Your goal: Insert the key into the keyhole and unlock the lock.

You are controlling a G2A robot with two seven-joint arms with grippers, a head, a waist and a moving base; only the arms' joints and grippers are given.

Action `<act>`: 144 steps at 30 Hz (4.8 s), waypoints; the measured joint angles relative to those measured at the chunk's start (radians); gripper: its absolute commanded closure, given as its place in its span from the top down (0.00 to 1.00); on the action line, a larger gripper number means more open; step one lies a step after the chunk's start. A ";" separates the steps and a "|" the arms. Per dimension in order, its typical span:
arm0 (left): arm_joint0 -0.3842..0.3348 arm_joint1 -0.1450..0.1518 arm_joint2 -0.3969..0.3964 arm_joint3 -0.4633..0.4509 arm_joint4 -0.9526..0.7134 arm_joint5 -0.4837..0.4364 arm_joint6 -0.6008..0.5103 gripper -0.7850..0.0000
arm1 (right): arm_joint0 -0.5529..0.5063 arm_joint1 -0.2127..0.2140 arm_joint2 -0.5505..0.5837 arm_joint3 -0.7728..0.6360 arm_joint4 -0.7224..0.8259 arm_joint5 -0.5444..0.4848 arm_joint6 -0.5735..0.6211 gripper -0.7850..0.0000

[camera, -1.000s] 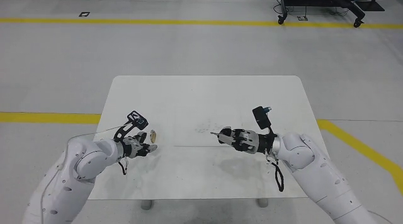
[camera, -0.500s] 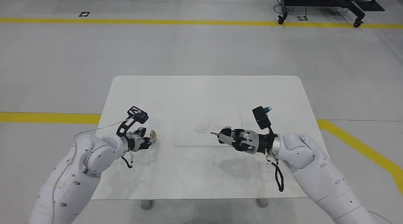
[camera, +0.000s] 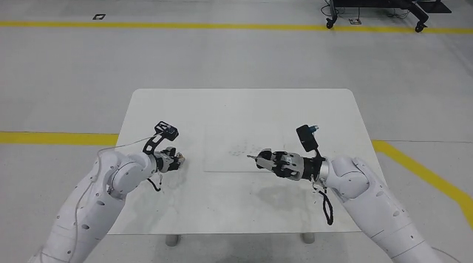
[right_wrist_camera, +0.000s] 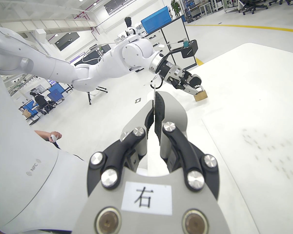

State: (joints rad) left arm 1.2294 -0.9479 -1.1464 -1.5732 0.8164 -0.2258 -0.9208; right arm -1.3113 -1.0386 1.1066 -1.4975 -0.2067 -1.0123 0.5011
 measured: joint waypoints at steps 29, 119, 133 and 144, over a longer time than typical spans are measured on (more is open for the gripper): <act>-0.019 -0.019 0.055 -0.045 0.086 0.015 0.074 0.00 | 0.000 0.000 0.000 0.000 0.000 0.000 0.000 0.00; -0.508 -0.277 0.346 0.780 -1.568 0.447 -0.081 0.00 | 0.064 -0.049 0.007 -0.127 -0.516 0.392 -0.251 0.00; -0.523 -0.291 0.358 0.817 -1.568 0.494 -0.090 0.00 | -0.105 -0.015 0.137 -0.418 -0.909 0.543 -0.199 0.00; -0.483 -0.290 0.344 0.762 -1.566 0.530 -0.050 0.00 | -0.003 -0.025 -0.056 -0.509 -1.375 0.579 0.108 0.00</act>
State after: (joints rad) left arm 0.7466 -1.2374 -0.8021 -0.8112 -0.7494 0.3038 -0.9706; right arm -1.3143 -1.0635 1.0510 -2.0063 -1.5818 -0.4336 0.6092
